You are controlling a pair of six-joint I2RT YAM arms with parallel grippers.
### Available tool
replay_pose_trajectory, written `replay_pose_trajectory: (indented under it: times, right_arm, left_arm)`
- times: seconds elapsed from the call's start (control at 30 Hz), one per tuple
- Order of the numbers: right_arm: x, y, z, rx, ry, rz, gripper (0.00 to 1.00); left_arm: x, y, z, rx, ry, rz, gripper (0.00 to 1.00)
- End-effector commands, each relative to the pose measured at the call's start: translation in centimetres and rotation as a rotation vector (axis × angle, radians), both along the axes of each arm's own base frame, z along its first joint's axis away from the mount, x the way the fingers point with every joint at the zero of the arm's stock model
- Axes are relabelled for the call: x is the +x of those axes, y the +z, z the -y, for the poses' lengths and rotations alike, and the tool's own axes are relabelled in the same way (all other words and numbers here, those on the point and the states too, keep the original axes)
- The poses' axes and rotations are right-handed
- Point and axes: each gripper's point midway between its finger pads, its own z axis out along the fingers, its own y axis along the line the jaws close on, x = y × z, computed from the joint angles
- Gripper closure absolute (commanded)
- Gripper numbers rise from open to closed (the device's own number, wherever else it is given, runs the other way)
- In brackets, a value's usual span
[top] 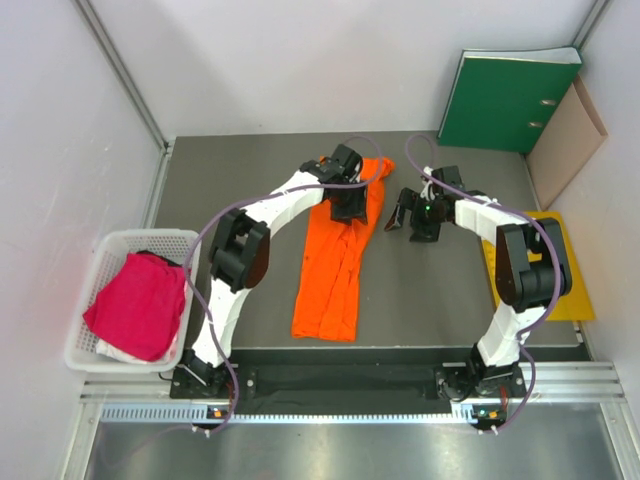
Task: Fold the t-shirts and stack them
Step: Rotate the tshirt 90 degrees
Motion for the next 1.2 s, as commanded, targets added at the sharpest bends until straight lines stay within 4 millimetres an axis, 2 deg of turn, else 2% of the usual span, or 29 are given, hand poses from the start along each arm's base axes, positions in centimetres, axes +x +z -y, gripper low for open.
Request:
replay_pose_trajectory:
  times: [0.0, 0.13, 0.17, 0.23, 0.27, 0.3, 0.47, 0.5, 0.7, 0.77, 0.8, 0.83, 0.9, 0.93, 1.07, 1.17]
  right_arm:
    - [0.4, 0.2, 0.7, -0.001, 0.004, 0.019, 0.14]
    - [0.5, 0.2, 1.1, -0.005, 0.001, 0.019, 0.13]
    - [0.4, 0.2, 1.1, -0.005, 0.001, 0.017, 0.13]
    - [0.6, 0.1, 1.3, -0.005, -0.005, 0.017, 0.14]
    - [0.5, 0.1, 1.4, -0.005, -0.005, 0.013, 0.13]
    - [0.5, 0.1, 1.4, -0.004, -0.003, 0.015, 0.13]
    - [0.5, 0.0, 1.5, -0.004, -0.004, 0.012, 0.13]
    - [0.4, -0.1, 1.4, -0.004, -0.002, 0.011, 0.13]
    - [0.5, -0.3, 1.4, 0.003, -0.004, 0.007, 0.13]
    - [0.6, -0.3, 1.3, 0.005, -0.004, 0.01, 0.13]
    - [0.8, -0.3, 1.3, 0.005, -0.006, 0.012, 0.13]
    - [0.9, -0.4, 1.3, 0.007, -0.009, 0.012, 0.13]
    - [1.5, -0.4, 1.2, 0.007, -0.009, 0.017, 0.13]
    - [1.7, -0.4, 1.1, 0.012, -0.013, 0.018, 0.14]
    - [3.4, 0.2, 0.8, 0.024, -0.018, 0.05, 0.14]
    - [5.0, 0.4, 0.4, 0.036, -0.02, 0.073, 0.14]
  left_arm:
    - [0.7, 0.8, 1.0, -0.033, 0.004, 0.009, 0.5]
    - [1.1, -0.6, 0.4, -0.001, 0.012, 0.003, 0.54]
    - [1.1, -0.8, 0.2, 0.007, 0.016, 0.001, 0.64]
    - [1.1, -1.5, -0.4, 0.025, 0.016, -0.013, 0.78]
    - [1.2, -1.6, -0.6, 0.026, 0.02, -0.017, 0.96]
    - [1.2, -1.6, -1.2, 0.035, 0.027, -0.02, 1.0]
    - [2.1, -0.2, -3.8, 0.055, 0.089, 0.016, 1.0]
    - [2.5, -0.1, -4.9, 0.061, 0.111, 0.014, 1.0]
    - [2.7, -1.3, -7.8, 0.097, 0.141, -0.031, 1.0]
    - [2.5, -1.6, -8.2, 0.108, 0.144, -0.046, 0.85]
    - [2.6, -1.5, -8.4, 0.111, 0.15, -0.046, 0.82]
    - [2.4, -1.5, -8.5, 0.115, 0.148, -0.049, 0.71]
    - [2.2, -0.9, -8.7, 0.115, 0.148, -0.039, 0.56]
    - [2.2, -0.7, -8.7, 0.112, 0.147, -0.038, 0.4]
    - [1.9, 1.5, -9.1, 0.089, 0.141, 0.015, 0.23]
    - [0.8, 2.6, -10.0, 0.081, 0.148, 0.03, 0.21]
